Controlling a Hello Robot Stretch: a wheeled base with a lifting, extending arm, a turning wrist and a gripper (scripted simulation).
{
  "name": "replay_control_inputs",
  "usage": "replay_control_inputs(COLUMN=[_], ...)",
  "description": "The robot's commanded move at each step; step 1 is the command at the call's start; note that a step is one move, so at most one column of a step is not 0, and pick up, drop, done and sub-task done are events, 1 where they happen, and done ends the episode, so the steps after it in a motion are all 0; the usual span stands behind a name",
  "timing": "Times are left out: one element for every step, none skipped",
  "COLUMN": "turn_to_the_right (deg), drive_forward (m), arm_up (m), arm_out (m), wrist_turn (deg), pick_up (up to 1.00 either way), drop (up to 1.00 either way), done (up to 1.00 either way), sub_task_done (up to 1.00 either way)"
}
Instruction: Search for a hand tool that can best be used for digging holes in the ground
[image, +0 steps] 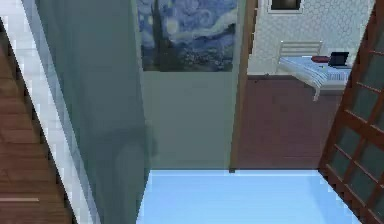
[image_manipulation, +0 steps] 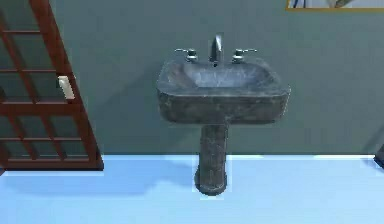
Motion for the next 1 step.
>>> replay_control_inputs(turn_to_the_right=[45.0], drive_forward=[0.0], arm_up=[0.0], arm_out=[0.0], wrist_turn=[0.0], pick_up=[0.0], drop=[0.0], done=[0.0], sub_task_done=[0.0])
